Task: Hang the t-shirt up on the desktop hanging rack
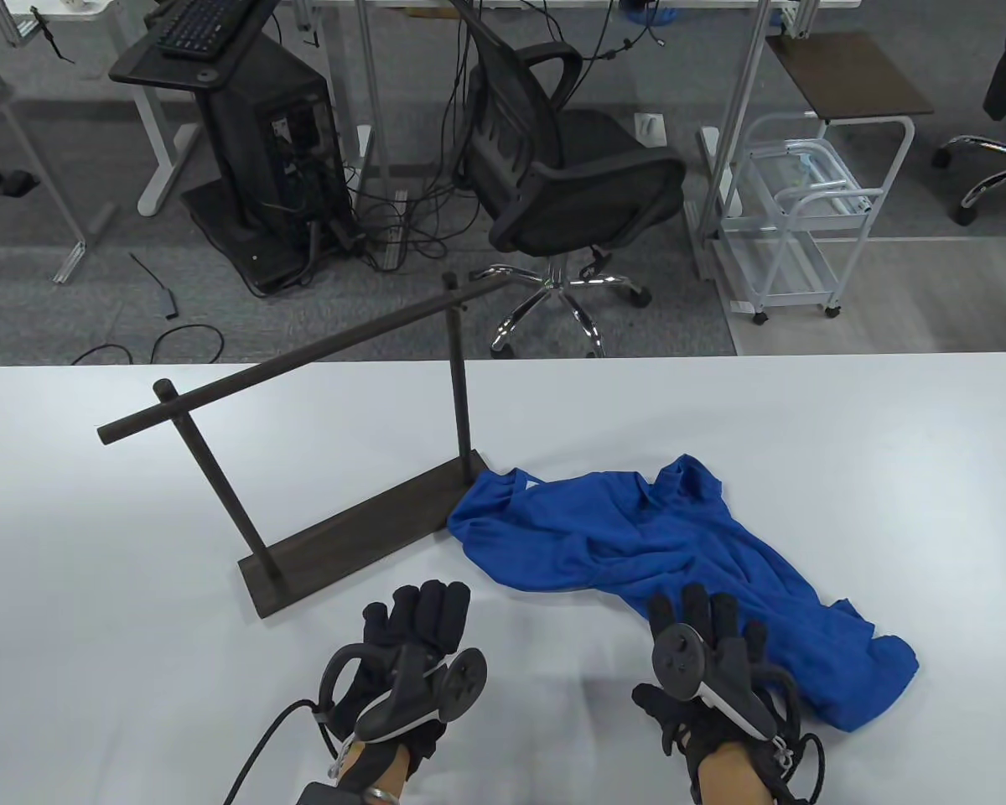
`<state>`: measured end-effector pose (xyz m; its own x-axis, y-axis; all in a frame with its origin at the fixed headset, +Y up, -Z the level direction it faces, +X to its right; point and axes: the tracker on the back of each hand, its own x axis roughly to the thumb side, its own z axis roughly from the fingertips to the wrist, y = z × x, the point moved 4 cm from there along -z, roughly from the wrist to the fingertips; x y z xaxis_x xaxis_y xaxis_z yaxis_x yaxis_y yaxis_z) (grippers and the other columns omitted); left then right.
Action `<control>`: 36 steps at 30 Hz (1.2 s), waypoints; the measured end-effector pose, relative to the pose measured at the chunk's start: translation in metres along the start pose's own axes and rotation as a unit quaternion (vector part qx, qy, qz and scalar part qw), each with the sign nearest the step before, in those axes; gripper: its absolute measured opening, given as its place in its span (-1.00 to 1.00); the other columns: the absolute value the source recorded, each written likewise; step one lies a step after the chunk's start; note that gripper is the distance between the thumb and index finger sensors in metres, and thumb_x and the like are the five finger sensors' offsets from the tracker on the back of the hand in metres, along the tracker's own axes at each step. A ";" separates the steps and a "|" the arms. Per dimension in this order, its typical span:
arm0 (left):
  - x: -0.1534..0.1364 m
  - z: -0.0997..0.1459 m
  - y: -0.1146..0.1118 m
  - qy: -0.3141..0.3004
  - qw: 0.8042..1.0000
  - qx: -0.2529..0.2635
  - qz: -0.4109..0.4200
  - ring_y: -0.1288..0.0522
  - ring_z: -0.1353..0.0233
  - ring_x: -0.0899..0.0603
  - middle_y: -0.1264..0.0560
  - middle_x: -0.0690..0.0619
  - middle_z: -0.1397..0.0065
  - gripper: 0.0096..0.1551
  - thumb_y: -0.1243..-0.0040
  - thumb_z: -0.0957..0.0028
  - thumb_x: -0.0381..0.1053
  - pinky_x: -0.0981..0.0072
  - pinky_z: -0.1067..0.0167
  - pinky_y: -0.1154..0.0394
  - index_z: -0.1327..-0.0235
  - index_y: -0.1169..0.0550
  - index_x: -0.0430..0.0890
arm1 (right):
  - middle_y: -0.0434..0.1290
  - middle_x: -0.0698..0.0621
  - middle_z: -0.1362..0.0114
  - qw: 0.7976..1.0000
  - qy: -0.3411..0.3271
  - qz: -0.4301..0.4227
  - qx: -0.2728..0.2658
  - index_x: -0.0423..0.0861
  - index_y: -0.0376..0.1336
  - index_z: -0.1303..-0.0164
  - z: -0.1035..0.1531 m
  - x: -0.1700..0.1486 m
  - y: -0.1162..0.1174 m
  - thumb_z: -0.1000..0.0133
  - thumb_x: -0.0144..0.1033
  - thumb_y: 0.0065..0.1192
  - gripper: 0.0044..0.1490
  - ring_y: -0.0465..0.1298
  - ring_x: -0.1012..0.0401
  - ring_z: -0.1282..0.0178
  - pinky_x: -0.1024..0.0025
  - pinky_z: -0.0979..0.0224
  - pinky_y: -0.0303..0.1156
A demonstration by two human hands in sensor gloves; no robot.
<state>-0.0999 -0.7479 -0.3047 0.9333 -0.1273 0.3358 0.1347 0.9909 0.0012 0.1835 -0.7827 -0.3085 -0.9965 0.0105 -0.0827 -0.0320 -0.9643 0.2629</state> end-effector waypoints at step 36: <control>-0.027 -0.002 -0.018 0.039 0.998 -0.038 0.000 -0.20 -0.58 -0.45 -0.06 -0.23 -0.65 0.04 0.08 -0.02 0.36 -0.47 -0.37 -0.18 -0.59 0.08 -0.13 | -0.80 0.35 -0.39 0.980 0.052 0.040 0.186 0.47 -0.67 -0.09 -0.145 0.010 -0.028 0.38 0.11 0.62 0.61 -0.81 0.20 -0.50 -0.19 -0.48 -0.85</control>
<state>-0.1269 -0.7625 -0.3158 0.9561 -0.1333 0.2609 0.1570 0.9850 -0.0720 0.1853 -0.7944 -0.4561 -0.9845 -0.1065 -0.1392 0.0010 -0.7977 0.6030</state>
